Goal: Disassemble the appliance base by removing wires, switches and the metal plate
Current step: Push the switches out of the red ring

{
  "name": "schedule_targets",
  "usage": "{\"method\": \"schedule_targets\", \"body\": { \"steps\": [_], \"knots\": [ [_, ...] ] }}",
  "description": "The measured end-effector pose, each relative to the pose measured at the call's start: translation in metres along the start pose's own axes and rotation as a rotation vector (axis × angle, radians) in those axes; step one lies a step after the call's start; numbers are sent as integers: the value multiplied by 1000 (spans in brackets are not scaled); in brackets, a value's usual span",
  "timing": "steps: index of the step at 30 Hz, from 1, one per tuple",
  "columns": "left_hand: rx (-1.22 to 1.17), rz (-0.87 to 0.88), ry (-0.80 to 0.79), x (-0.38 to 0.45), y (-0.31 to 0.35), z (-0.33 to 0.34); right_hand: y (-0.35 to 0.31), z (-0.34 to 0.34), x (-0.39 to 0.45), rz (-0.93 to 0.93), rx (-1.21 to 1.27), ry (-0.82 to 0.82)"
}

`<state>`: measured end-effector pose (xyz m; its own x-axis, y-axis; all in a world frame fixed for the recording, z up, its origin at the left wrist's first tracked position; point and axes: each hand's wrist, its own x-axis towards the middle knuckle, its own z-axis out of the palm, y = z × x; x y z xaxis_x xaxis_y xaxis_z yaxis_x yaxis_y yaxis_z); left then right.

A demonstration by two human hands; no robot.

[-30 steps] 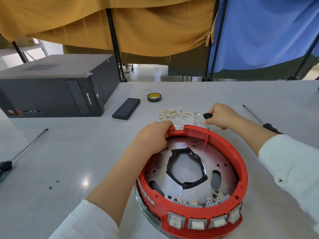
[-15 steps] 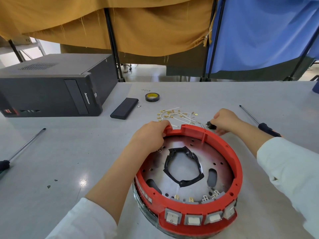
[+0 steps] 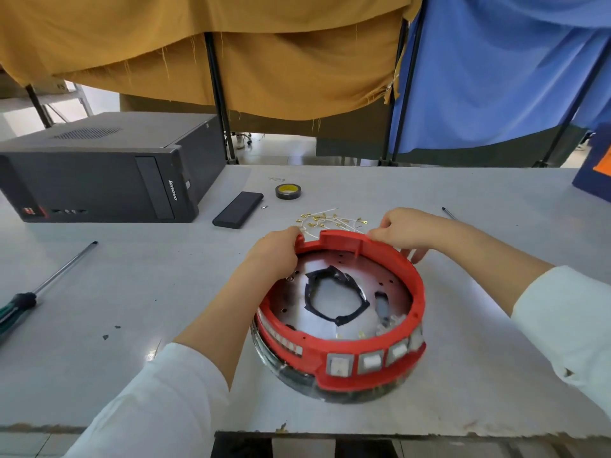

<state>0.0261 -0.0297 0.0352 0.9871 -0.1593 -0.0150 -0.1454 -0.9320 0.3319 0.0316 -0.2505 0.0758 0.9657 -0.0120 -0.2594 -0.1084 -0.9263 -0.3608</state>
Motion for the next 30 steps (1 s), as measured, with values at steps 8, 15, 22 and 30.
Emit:
{"method": "schedule_targets", "body": {
  "steps": [8,15,22,30],
  "knots": [
    [55,-325,5,-42,-21,-12,-23,12,-34,34,-214,-238],
    [278,109,160,-45,-2,-35,-34,24,-19,-392,-386,32],
    [248,177,18,-43,6,-4,-26,43,-11,-516,40,112],
    [314,-154,15,-45,1,-7,-16,47,-5,-485,-115,146]
  ]
}}
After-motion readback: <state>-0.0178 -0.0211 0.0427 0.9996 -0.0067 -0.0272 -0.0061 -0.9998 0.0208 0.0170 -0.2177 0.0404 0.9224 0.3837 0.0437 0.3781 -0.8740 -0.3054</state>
